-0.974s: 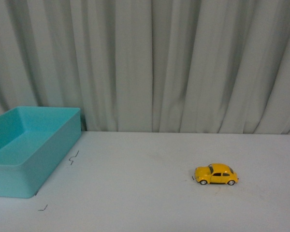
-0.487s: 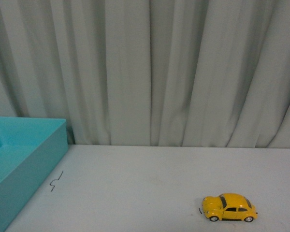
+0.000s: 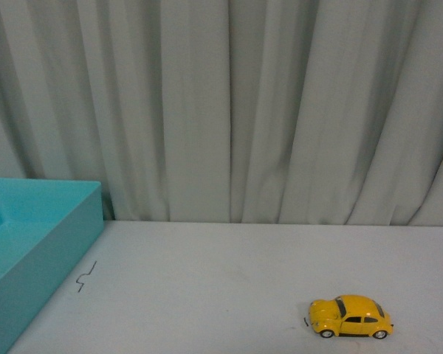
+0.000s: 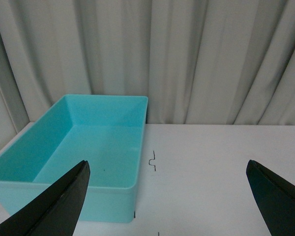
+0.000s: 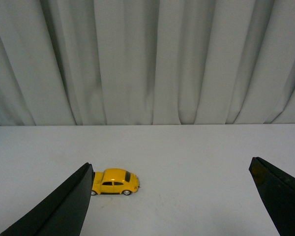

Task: Wind up and store yellow beetle toy

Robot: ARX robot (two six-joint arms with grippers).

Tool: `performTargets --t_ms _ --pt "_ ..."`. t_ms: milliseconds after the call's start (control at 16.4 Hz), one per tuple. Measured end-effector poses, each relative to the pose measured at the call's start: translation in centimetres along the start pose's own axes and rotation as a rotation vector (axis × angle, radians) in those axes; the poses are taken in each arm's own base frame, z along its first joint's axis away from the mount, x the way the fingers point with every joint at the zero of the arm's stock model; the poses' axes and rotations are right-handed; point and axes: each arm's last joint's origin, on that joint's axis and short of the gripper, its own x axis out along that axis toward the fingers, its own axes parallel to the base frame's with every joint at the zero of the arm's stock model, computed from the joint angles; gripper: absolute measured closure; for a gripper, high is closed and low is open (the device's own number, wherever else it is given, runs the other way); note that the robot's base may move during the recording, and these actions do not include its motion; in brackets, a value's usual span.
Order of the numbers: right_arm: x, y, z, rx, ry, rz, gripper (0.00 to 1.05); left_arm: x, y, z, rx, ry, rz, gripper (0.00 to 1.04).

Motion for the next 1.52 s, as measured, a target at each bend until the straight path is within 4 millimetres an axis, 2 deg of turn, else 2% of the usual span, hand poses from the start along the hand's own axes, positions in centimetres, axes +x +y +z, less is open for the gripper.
performTargets --t_ms 853,914,974,1035,1096,1157,1340,1401,1523 --pt "0.0 0.0 0.0 0.000 0.000 0.000 0.07 0.0 0.0 0.0 0.000 0.000 0.000 0.07" --pt "0.0 0.0 -0.2 0.016 0.037 -0.026 0.07 0.0 0.0 0.0 0.000 0.000 0.000 0.07" --pt "0.3 0.4 0.0 0.055 0.237 -0.207 0.07 0.0 0.0 0.0 0.000 0.000 0.002 0.07" --pt "1.4 0.0 0.5 0.066 0.235 -0.359 0.07 0.0 0.0 0.0 0.000 -0.001 -0.005 0.07" --pt "2.1 -1.4 1.1 0.094 0.185 -0.510 0.07 0.0 0.0 0.0 0.000 0.000 0.003 0.07" --pt "3.0 -3.2 1.9 0.115 0.122 -0.573 0.07 0.0 0.0 0.0 0.000 0.000 0.000 0.07" --pt "5.0 -7.9 2.5 0.027 0.072 -0.493 0.07 0.0 0.0 0.0 0.000 0.000 0.003 0.07" --pt "5.9 -8.8 2.9 -0.035 0.053 -0.431 0.07 0.0 0.0 0.0 0.000 0.000 0.000 0.07" --pt "9.3 -8.1 4.6 -0.164 -0.024 -0.180 0.07 0.0 0.0 0.0 0.000 0.000 -0.001 0.07"
